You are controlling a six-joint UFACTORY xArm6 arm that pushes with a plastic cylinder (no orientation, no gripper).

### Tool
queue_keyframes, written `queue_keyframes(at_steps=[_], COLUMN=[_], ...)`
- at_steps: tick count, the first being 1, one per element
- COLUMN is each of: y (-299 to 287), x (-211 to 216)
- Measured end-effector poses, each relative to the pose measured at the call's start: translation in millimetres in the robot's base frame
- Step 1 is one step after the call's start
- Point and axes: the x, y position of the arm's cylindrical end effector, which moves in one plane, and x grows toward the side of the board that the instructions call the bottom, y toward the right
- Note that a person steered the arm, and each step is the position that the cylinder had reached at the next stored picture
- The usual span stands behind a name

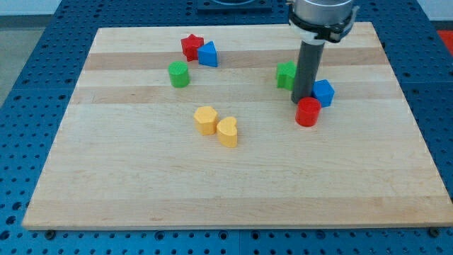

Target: Push the blue cube towards the right

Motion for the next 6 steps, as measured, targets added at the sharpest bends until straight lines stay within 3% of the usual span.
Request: queue_keyframes(at_steps=[6], y=[51], x=[0])
